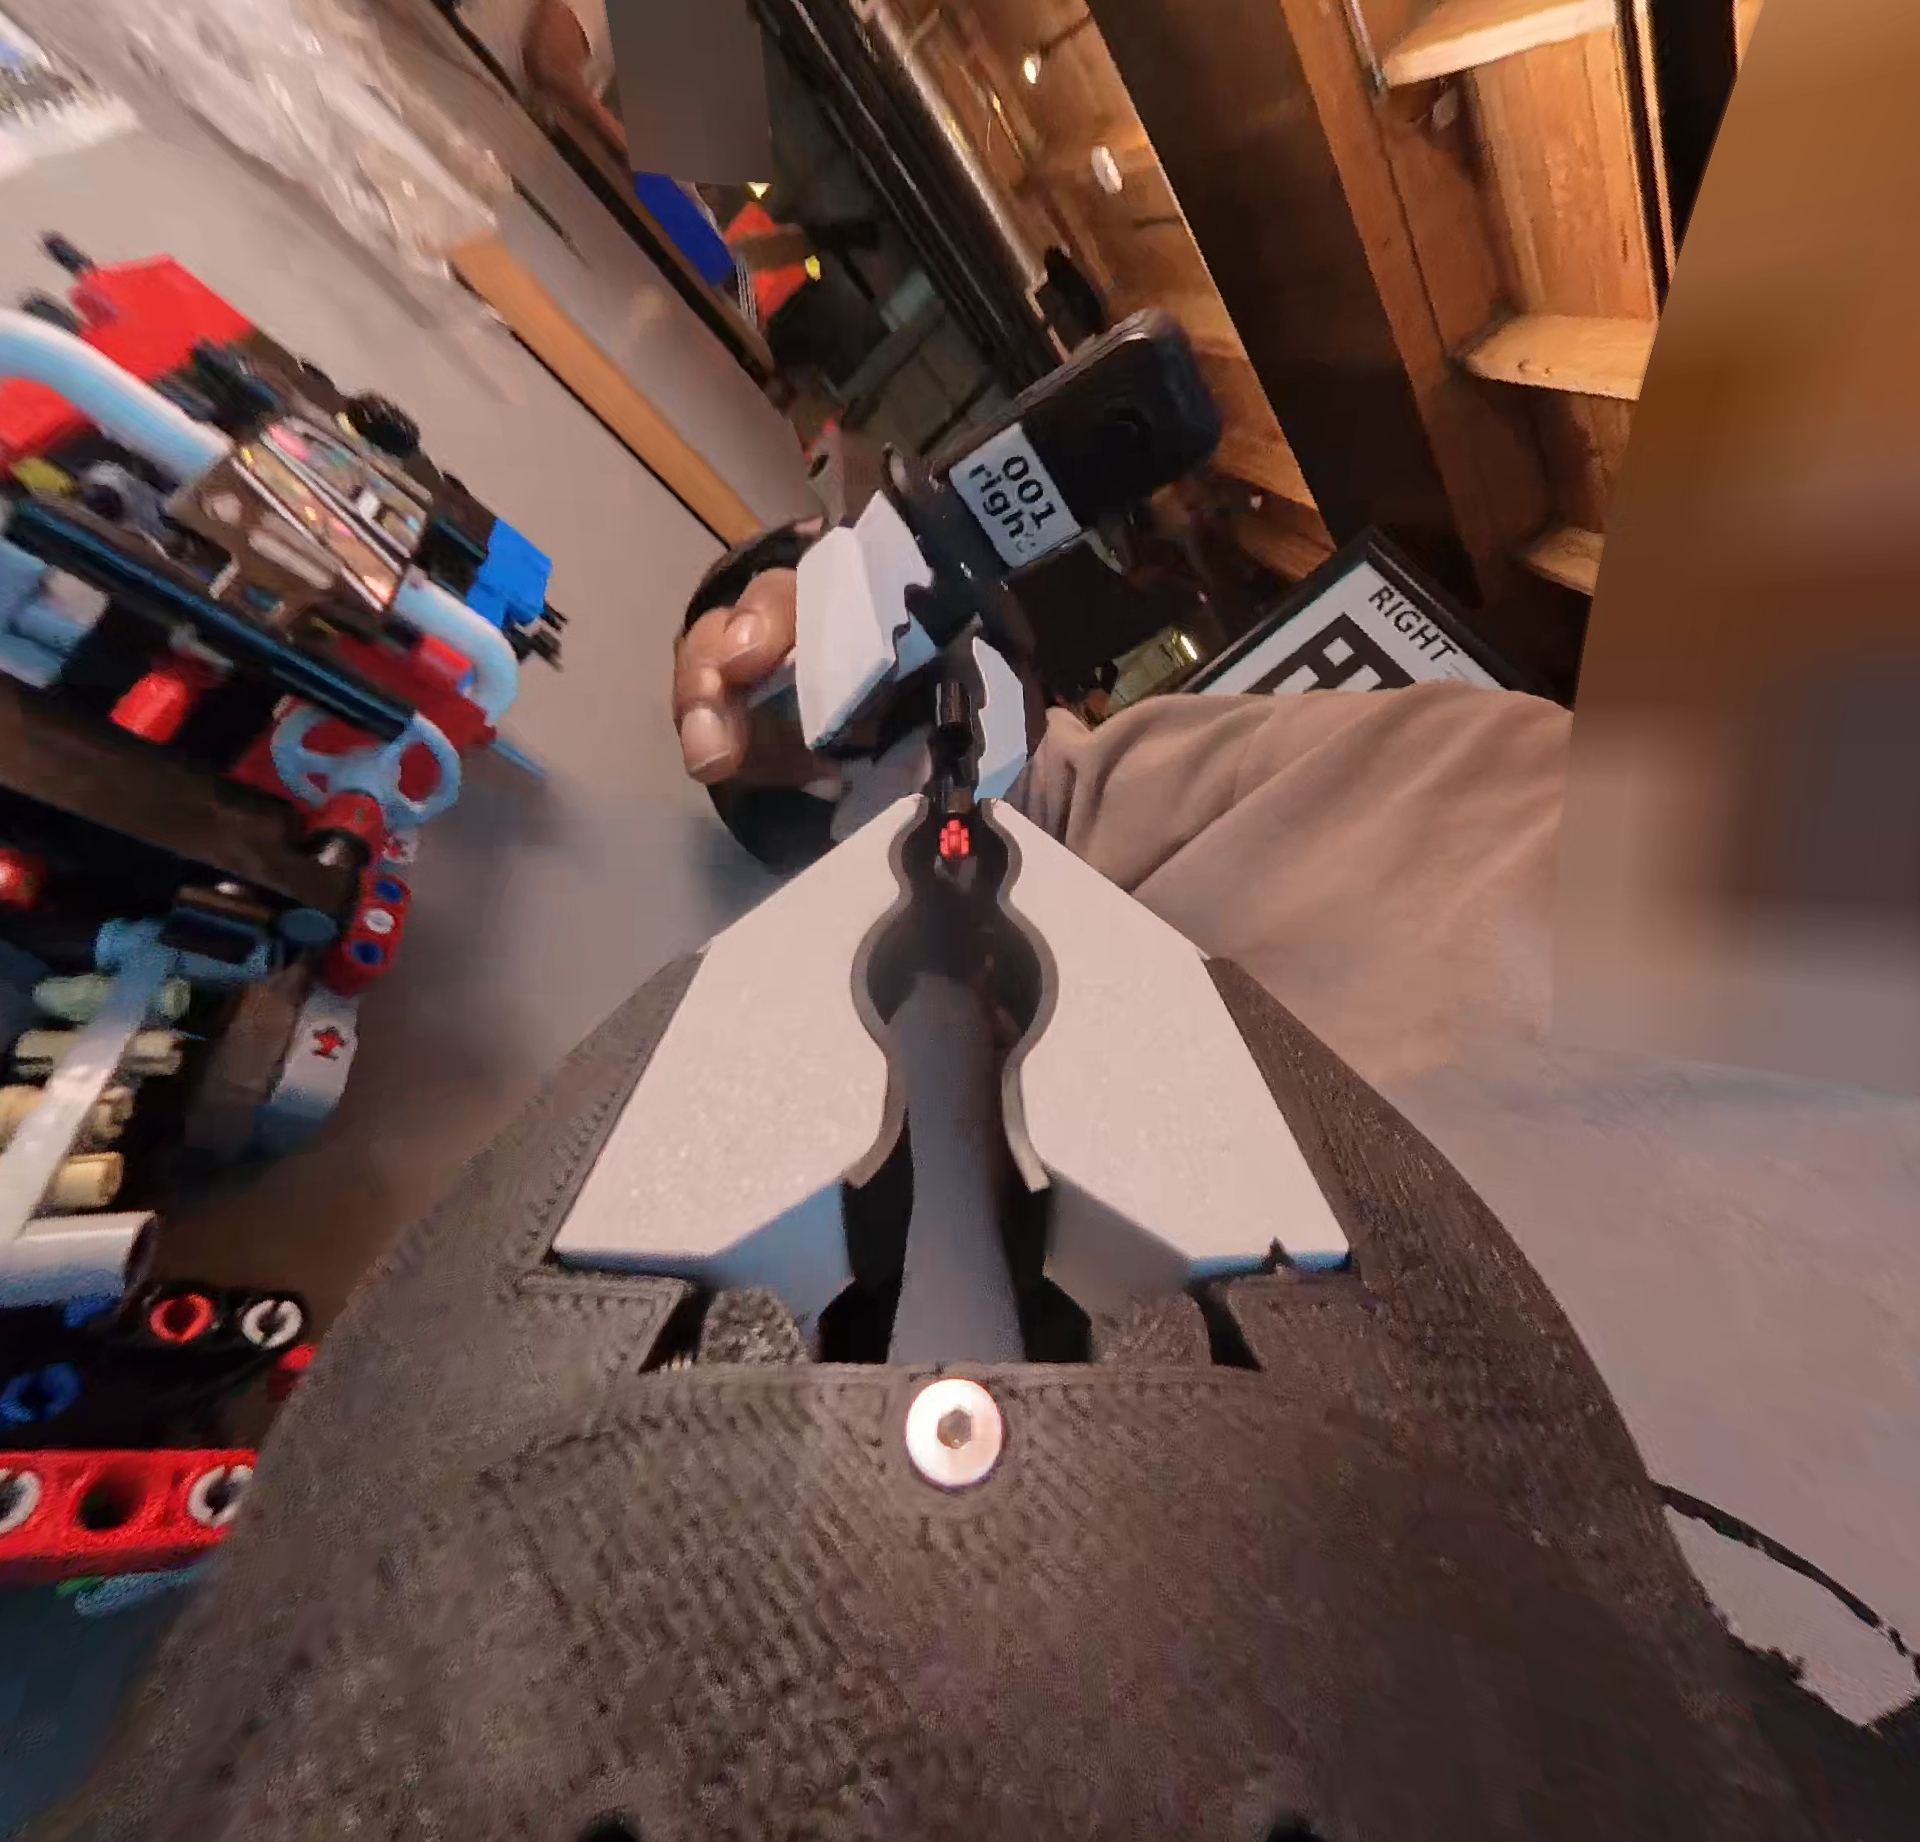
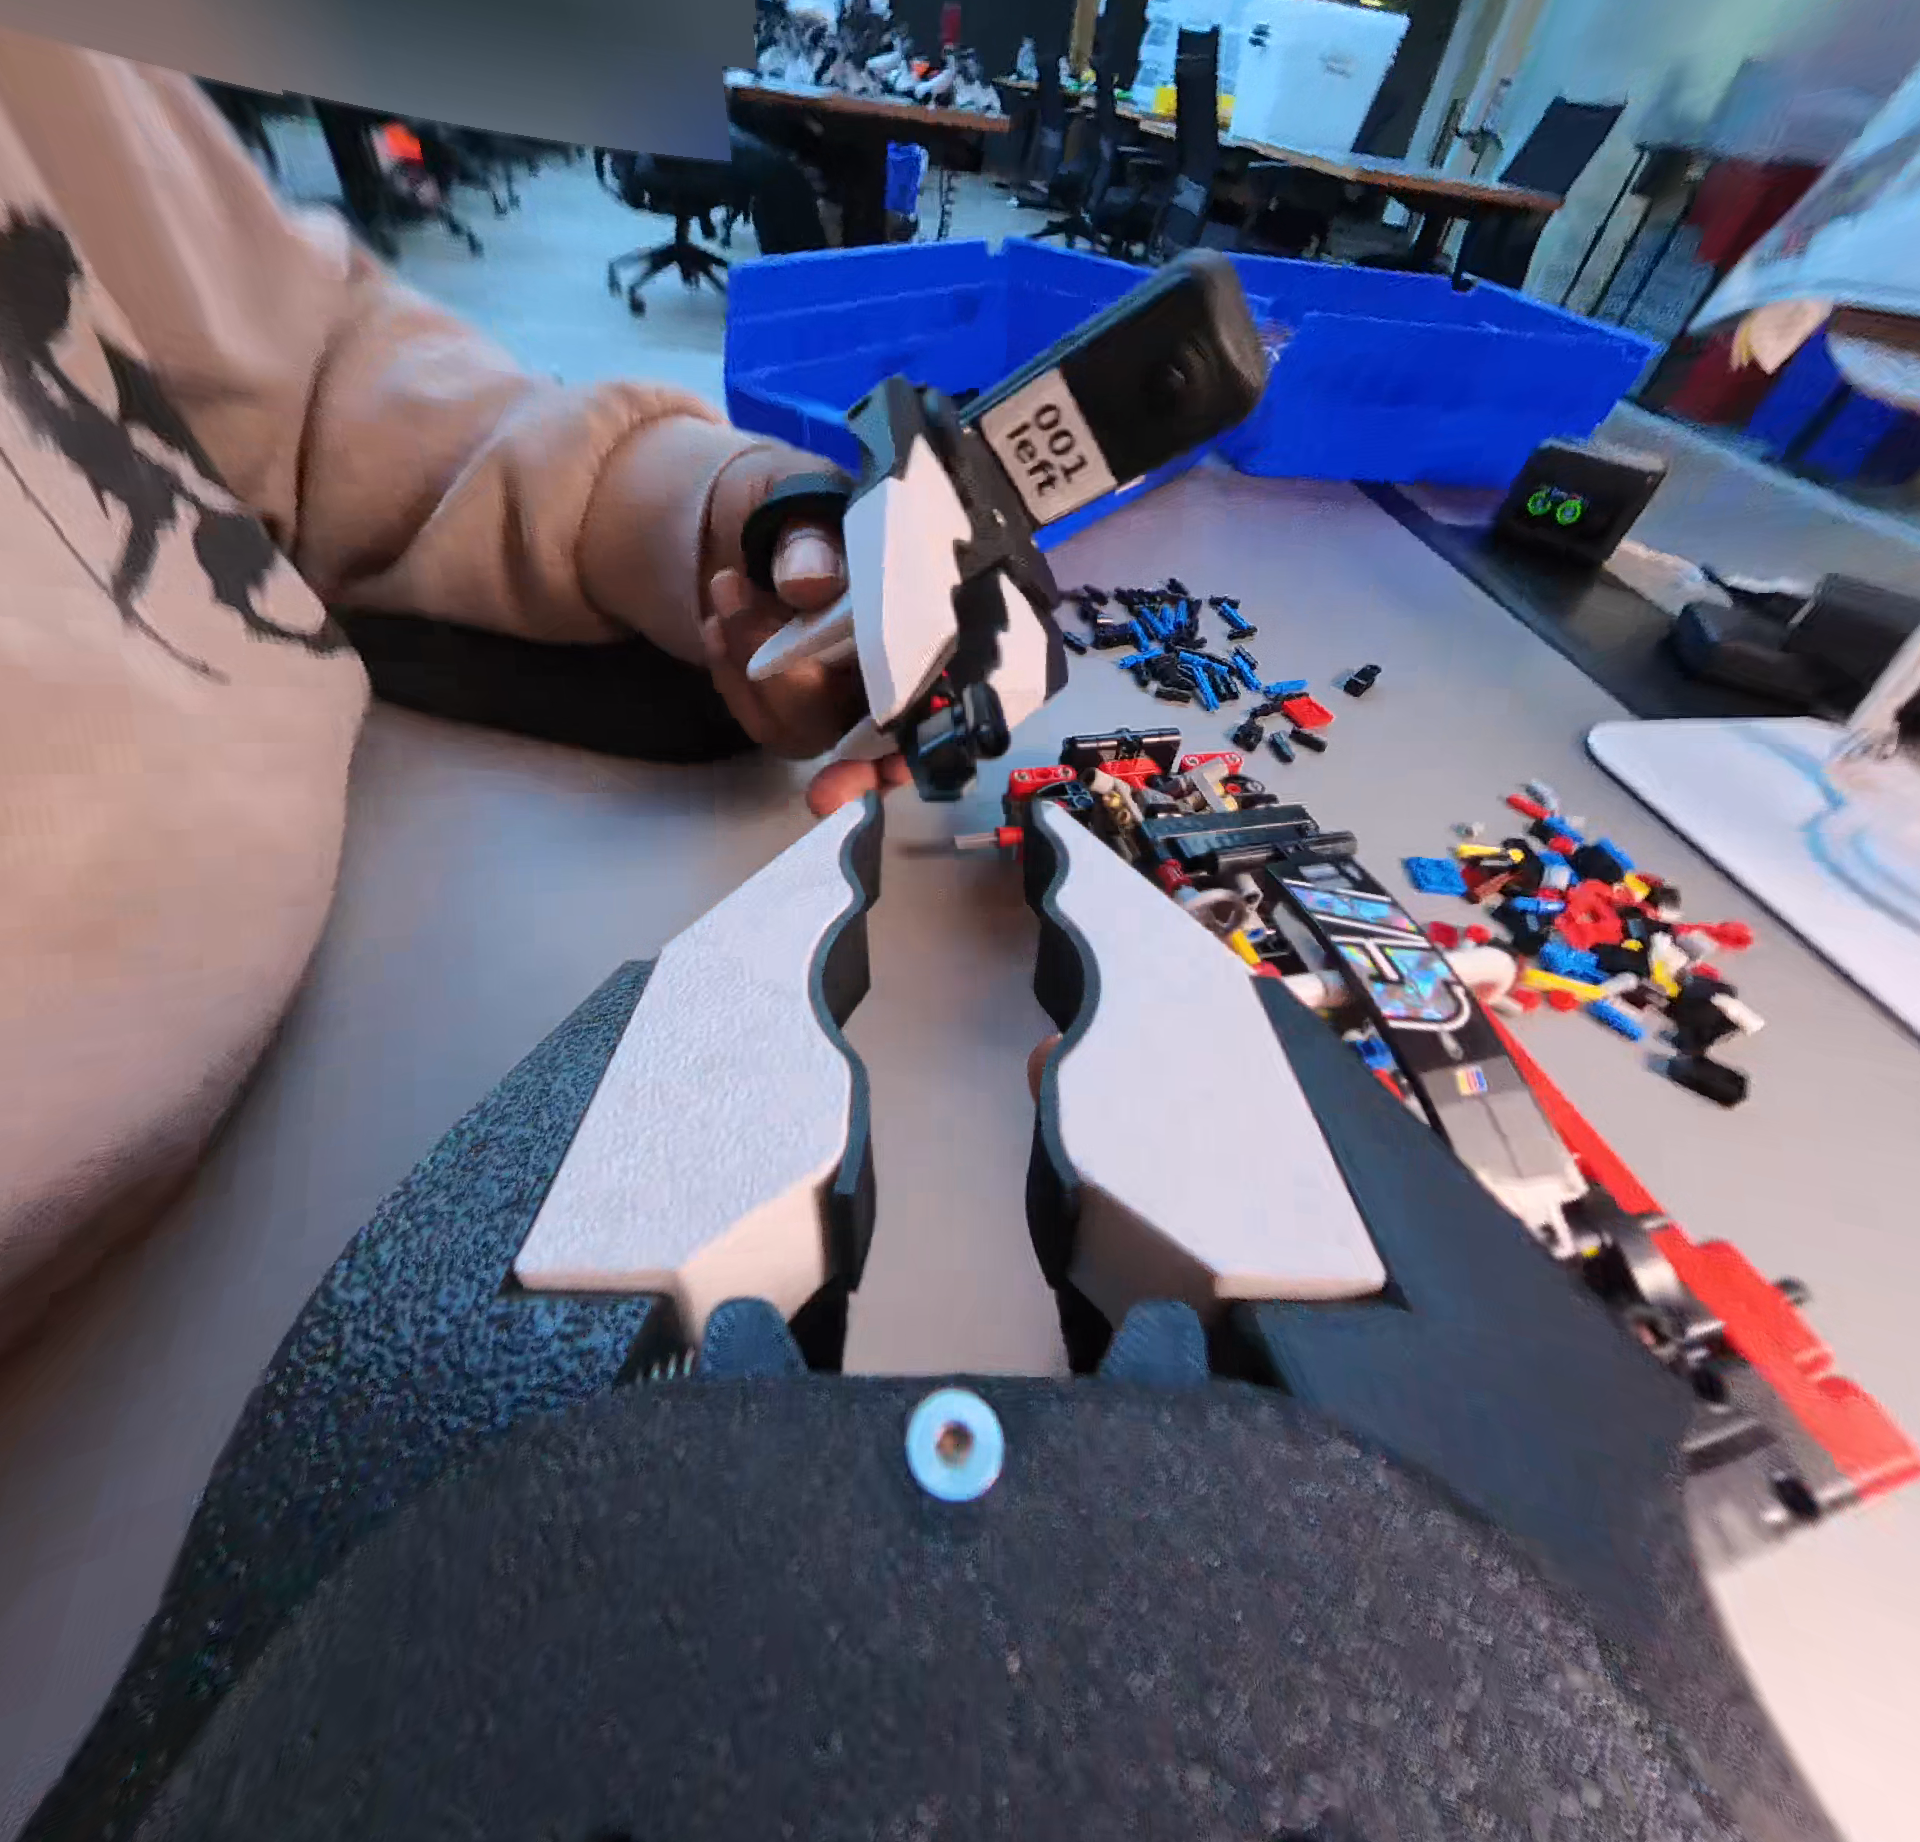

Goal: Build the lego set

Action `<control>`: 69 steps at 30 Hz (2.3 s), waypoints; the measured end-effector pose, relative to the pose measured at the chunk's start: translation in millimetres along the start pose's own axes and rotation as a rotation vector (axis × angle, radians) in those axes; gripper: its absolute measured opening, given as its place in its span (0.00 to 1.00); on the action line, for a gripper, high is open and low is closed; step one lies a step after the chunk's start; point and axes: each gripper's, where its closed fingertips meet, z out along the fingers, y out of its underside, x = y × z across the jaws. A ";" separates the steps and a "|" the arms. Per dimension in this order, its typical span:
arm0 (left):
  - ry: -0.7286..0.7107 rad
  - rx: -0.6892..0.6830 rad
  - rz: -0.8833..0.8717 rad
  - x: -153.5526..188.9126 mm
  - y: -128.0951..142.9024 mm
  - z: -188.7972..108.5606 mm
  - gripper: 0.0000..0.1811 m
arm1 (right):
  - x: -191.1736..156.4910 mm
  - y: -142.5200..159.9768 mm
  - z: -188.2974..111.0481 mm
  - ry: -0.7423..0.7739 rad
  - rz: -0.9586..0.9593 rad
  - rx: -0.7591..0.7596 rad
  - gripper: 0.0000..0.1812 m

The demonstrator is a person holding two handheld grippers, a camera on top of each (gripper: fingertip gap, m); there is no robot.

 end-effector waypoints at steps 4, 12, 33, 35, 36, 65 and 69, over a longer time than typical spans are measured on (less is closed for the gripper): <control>-0.048 0.160 0.113 6.5 -23.8 -10.4 0.03 | 5.8 -31.5 -7.2 -0.012 0.336 0.164 0.11; -0.042 0.258 0.284 32.5 -32.2 -3.0 0.02 | 9.9 -60.2 -5.1 0.080 0.607 0.368 0.03; -0.295 -0.160 0.666 16.6 18.0 15.2 0.10 | -25.4 -11.3 -19.9 -0.256 0.192 -0.724 0.00; -0.326 -0.212 0.703 10.2 26.4 17.2 0.04 | -28.4 -4.8 -17.3 -0.290 0.166 -0.786 0.00; -0.349 -0.230 0.726 6.7 28.4 16.9 0.03 | -29.5 -1.8 -17.1 -0.303 0.150 -0.814 0.00; -0.130 0.162 0.243 17.9 -11.6 14.2 0.03 | -6.1 -32.1 -8.3 0.033 -0.266 -0.170 0.10; -0.296 0.039 0.438 4.9 -6.2 2.9 0.10 | -18.2 -2.7 -13.9 -0.178 -0.057 -0.304 0.10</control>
